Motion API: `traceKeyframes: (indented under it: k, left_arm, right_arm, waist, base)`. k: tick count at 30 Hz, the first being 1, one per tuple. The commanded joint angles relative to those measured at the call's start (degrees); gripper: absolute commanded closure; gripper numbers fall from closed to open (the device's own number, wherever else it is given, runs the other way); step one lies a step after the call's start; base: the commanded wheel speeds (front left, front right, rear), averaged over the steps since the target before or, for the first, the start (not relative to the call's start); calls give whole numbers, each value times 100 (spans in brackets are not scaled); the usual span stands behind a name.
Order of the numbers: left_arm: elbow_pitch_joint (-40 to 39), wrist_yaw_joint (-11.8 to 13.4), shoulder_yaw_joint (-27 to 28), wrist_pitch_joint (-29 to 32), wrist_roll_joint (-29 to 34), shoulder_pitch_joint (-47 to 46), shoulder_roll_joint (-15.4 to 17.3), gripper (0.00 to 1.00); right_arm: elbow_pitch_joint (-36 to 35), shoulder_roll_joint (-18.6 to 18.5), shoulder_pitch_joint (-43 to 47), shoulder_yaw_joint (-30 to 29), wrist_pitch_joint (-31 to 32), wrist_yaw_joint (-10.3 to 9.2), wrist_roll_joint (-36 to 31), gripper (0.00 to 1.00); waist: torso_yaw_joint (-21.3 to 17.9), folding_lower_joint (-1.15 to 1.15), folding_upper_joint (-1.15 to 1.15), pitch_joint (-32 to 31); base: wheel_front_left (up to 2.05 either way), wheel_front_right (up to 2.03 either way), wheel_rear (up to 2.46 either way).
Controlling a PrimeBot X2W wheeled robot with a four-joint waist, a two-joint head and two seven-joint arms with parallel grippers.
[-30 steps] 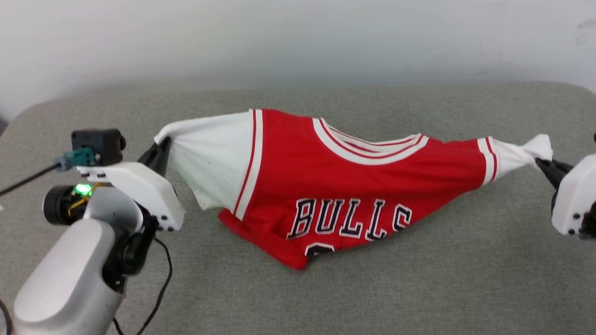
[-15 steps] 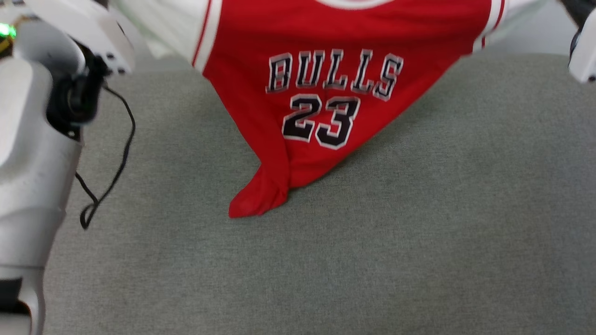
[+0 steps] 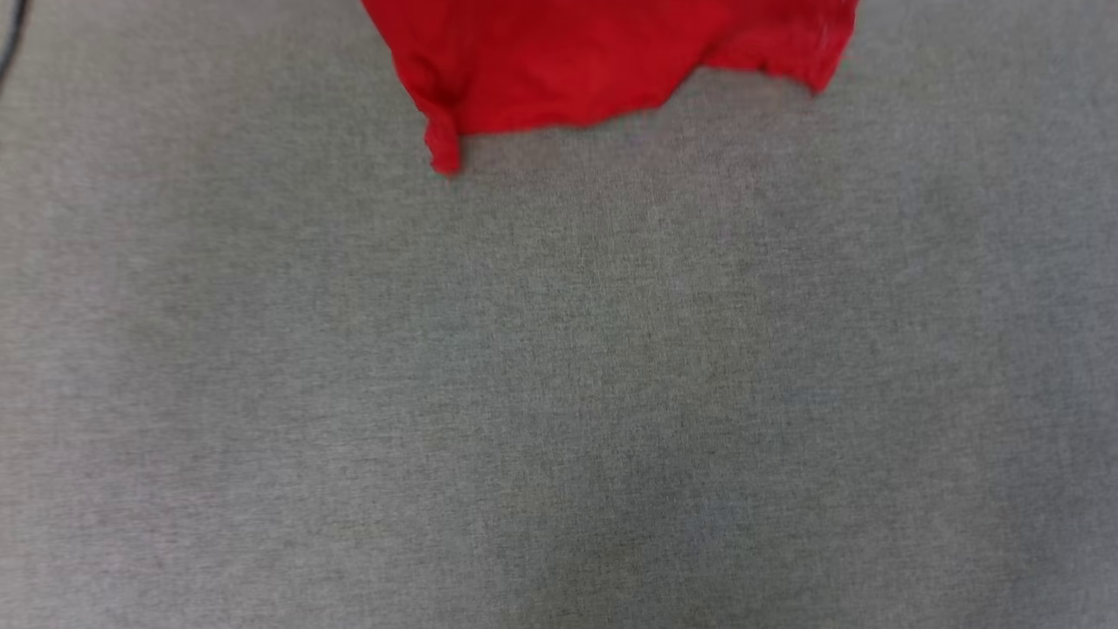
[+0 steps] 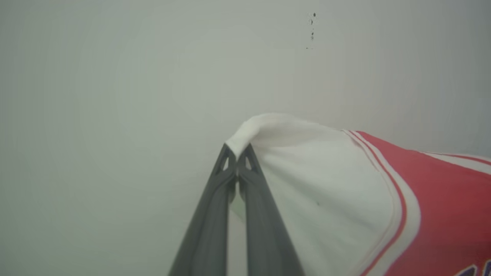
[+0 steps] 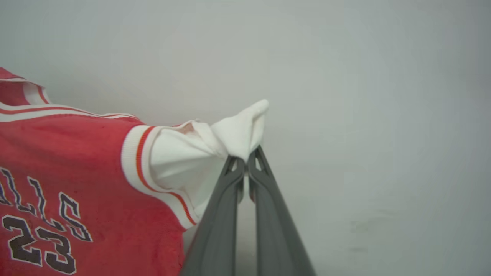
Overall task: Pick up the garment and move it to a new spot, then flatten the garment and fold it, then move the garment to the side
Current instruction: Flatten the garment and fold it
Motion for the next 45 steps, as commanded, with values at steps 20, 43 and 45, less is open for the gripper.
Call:
traceKeyframes:
  k: [20, 43, 45]
  left_arm:
    - [792, -290, 20, -683, 32, -1181, -156, 100]
    - [1331, -782, -34, -1308, -645, 1745, -575, 100]
    - [1205, -801, 21, -1351, -748, 2257, -520, 100]
  right_arm:
    - [1006, -56, -1734, 944, -1132, -6, 596, 100]
    - [1084, -652, 1166, 2609, -1855, -6, 2382, 100]
    - [909, -746, 1634, 2669, -1867, -5, 2538, 100]
  waist:
    - [-11, -1, 0, 1429]
    - [216, -1, 0, -111]
    - [220, -1, 0, -325]
  base:
    - [0, 0, 0]
    - [0, 0, 0]
    - [0, 0, 0]
